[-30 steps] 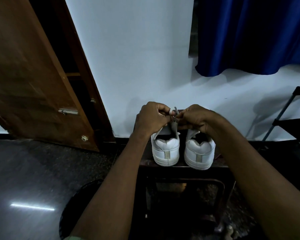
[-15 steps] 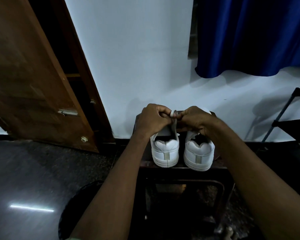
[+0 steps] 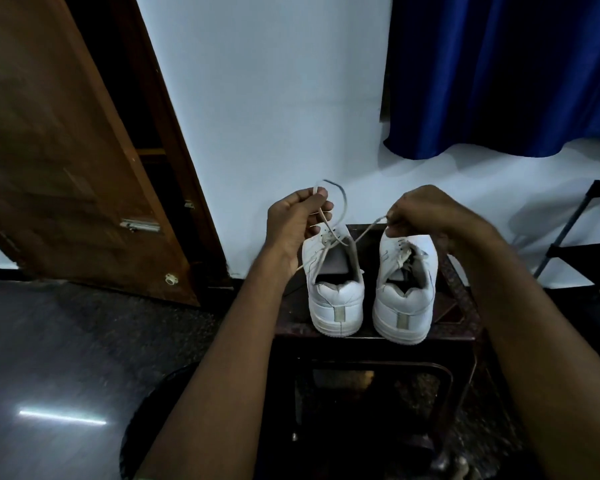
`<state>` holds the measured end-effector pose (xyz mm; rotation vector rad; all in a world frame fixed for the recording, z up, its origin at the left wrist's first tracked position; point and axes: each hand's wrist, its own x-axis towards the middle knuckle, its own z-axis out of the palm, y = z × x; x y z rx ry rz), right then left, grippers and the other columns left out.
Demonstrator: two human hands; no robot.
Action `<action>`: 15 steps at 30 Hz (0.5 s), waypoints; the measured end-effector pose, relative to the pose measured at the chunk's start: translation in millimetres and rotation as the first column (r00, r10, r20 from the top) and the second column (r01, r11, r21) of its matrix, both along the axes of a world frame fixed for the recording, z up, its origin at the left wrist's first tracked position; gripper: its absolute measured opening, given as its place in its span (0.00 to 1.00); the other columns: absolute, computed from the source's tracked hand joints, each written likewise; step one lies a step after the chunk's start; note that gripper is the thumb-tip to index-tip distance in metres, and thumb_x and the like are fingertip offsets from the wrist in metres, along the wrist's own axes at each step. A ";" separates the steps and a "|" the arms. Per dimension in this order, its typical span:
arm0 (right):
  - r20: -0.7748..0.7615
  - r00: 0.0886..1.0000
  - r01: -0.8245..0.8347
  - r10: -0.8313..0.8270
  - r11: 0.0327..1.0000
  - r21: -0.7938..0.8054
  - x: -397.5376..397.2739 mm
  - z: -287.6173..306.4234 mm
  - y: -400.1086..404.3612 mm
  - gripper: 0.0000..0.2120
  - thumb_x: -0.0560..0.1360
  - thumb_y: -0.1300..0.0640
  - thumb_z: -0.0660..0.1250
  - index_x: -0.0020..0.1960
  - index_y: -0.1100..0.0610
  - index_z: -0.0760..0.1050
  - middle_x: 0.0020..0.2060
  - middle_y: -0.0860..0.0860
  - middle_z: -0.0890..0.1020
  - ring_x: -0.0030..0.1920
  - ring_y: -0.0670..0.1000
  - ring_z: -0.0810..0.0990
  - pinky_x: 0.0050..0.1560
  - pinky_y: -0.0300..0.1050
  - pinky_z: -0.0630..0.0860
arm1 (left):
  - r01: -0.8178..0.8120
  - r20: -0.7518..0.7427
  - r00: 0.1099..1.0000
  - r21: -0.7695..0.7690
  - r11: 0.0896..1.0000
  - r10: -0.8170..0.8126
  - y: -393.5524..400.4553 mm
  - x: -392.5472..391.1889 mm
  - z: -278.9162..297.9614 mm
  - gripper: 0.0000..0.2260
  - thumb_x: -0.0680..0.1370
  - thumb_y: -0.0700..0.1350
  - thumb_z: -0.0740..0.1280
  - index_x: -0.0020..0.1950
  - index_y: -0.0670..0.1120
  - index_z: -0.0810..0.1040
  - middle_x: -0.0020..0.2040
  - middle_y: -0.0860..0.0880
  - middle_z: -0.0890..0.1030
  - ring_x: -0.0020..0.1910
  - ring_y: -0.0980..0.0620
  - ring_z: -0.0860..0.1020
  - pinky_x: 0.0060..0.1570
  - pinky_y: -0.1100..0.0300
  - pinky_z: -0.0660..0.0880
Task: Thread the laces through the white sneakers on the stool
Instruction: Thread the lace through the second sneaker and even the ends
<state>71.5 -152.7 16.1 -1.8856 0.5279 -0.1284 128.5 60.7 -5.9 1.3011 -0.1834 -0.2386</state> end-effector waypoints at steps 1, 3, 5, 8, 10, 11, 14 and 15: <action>0.046 0.999 -0.008 -0.002 0.976 0.215 -0.5 -2.1 3.7 0.05 0.79 0.68 0.62 0.48 0.68 0.77 0.52 0.69 0.85 0.47 0.62 0.88 0.56 0.51 0.85 | 0.009 0.001 1.000 -0.009 1.000 -0.009 -0.5 -1.5 1.6 0.02 0.80 0.43 0.73 0.49 0.45 0.82 0.44 0.45 0.85 0.39 0.51 0.81 0.34 0.65 0.73; 0.100 0.994 -0.100 0.052 0.811 0.577 -1.7 -8.8 16.0 0.09 0.82 0.66 0.56 0.46 0.63 0.72 0.54 0.70 0.84 0.52 0.65 0.87 0.53 0.51 0.86 | 0.031 0.024 0.999 -0.008 0.999 -0.031 -2.5 -2.6 2.6 0.04 0.80 0.44 0.73 0.46 0.46 0.82 0.45 0.44 0.86 0.39 0.51 0.81 0.35 0.65 0.74; 0.104 0.992 -0.125 0.071 0.678 0.724 0.7 -16.5 24.9 0.11 0.83 0.64 0.53 0.44 0.60 0.69 0.50 0.68 0.85 0.48 0.64 0.88 0.40 0.45 0.86 | 0.032 0.065 0.997 0.021 0.999 -0.033 -4.2 -1.4 1.1 0.05 0.80 0.48 0.73 0.46 0.49 0.83 0.47 0.45 0.87 0.43 0.52 0.82 0.40 0.62 0.73; 0.053 0.997 -0.074 0.054 0.842 0.534 5.6 -21.8 32.2 0.09 0.81 0.59 0.59 0.43 0.55 0.69 0.31 0.53 0.79 0.28 0.49 0.73 0.24 0.39 0.67 | -0.006 0.082 0.997 0.015 1.000 0.004 -5.0 0.9 -0.4 0.04 0.79 0.50 0.74 0.48 0.50 0.84 0.47 0.49 0.87 0.45 0.54 0.81 0.43 0.59 0.71; 0.033 0.990 -0.136 0.135 0.990 0.021 5.2 -21.0 28.6 0.08 0.79 0.55 0.68 0.42 0.56 0.76 0.31 0.48 0.79 0.28 0.46 0.72 0.28 0.39 0.66 | -0.056 0.087 0.995 0.002 0.998 0.056 -6.0 2.8 -1.4 0.04 0.78 0.49 0.75 0.47 0.49 0.85 0.45 0.50 0.87 0.43 0.54 0.79 0.42 0.59 0.70; 0.006 0.977 -0.204 0.212 0.944 -0.260 4.0 -19.3 26.5 0.07 0.77 0.54 0.72 0.42 0.56 0.81 0.35 0.47 0.83 0.32 0.45 0.78 0.33 0.41 0.72 | -0.091 0.094 0.991 0.000 0.996 0.091 -6.6 3.7 -2.2 0.04 0.77 0.49 0.76 0.46 0.49 0.85 0.44 0.50 0.85 0.42 0.53 0.78 0.41 0.59 0.70; -0.161 0.926 -0.369 0.343 0.722 -0.585 0.2 -18.1 26.3 0.02 0.73 0.55 0.77 0.43 0.53 0.88 0.40 0.48 0.88 0.45 0.49 0.85 0.48 0.46 0.80 | -0.204 0.099 0.974 0.020 0.979 0.201 -7.7 5.0 -4.2 0.10 0.77 0.51 0.76 0.40 0.49 0.82 0.41 0.51 0.79 0.40 0.54 0.74 0.41 0.57 0.71; -0.174 0.928 -0.364 0.330 0.696 -0.619 -1.1 -18.1 27.4 0.02 0.73 0.56 0.77 0.43 0.54 0.88 0.39 0.50 0.87 0.46 0.51 0.85 0.47 0.47 0.80 | -0.230 0.089 0.970 0.015 0.973 0.227 -7.6 5.4 -4.7 0.11 0.78 0.52 0.75 0.40 0.48 0.81 0.41 0.51 0.78 0.39 0.54 0.74 0.41 0.57 0.71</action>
